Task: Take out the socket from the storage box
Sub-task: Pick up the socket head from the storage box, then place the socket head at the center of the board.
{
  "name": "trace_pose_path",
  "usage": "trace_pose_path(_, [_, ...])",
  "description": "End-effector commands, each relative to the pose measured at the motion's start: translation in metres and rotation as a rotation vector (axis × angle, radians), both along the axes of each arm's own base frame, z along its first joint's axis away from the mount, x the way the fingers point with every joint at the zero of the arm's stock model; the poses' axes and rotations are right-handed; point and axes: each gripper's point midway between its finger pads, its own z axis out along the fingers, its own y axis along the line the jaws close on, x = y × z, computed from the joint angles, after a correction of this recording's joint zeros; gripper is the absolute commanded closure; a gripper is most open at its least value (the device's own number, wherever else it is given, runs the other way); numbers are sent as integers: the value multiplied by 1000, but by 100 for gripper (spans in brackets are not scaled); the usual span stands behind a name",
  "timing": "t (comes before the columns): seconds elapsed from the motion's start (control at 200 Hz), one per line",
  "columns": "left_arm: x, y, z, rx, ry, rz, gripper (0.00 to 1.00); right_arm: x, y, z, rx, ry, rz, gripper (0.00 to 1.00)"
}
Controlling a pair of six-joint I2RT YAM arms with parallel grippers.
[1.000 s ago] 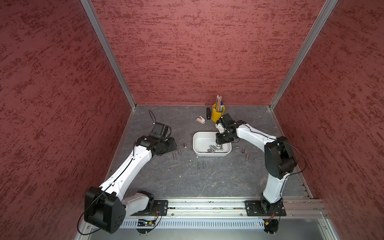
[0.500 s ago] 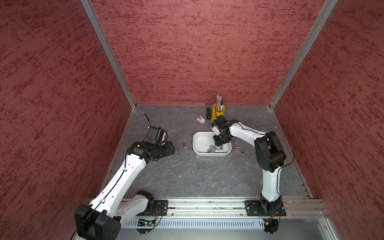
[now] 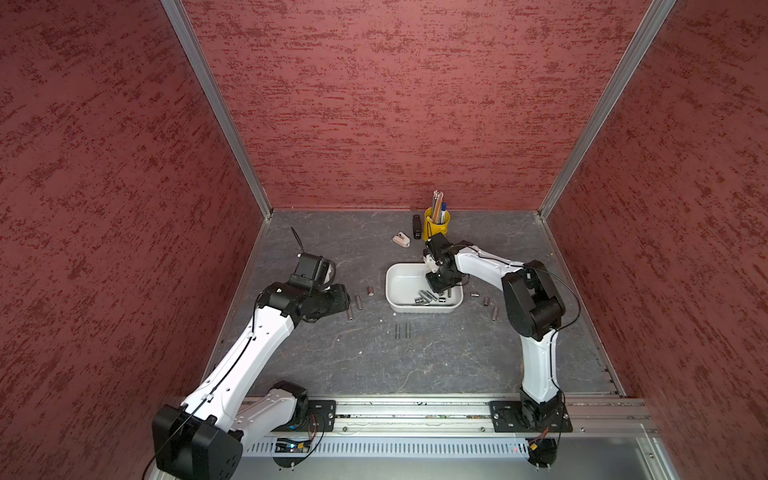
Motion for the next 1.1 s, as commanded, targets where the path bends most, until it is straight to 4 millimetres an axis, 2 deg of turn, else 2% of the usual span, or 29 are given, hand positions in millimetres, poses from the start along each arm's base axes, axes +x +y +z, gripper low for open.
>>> trace_pose_path(0.0, [-1, 2, -4, 17, 4, -4, 41, -9, -7, -10, -30, 45, -37, 82])
trace_pose_path(0.12, [-1, 2, -4, 15, 3, -3, 41, -4, -1, 12, 16, 7, -73, 85])
trace_pose_path(0.21, [-1, 2, -4, 17, 2, -3, 41, 1, 3, 37, 63, -33, -115, 87])
trace_pose_path(0.396, [-1, 3, -4, 16, 1, 1, 41, -1, 11, 76, 163, -40, -197, 88])
trace_pose_path(0.581, [-2, 2, -4, 15, 1, -1, 41, -4, -1, 107, 208, -73, -274, 88])
trace_pose_path(0.706, [-2, 3, -3, 20, -1, 3, 41, -6, -31, 122, 230, -111, -368, 88])
trace_pose_path(0.817, [-2, 4, -3, 18, -5, 6, 41, -13, -73, 126, 212, -135, -465, 88])
trace_pose_path(0.942, [-2, 3, -2, 17, -8, 4, 41, -31, -130, 112, 189, -128, -611, 88])
trace_pose_path(1.077, [-3, 3, -2, 17, -10, 6, 41, -60, -185, 85, 159, -105, -769, 88])
trace_pose_path(1.097, [-3, 4, -2, 18, -11, 5, 41, -63, -190, 89, 166, -125, -785, 88])
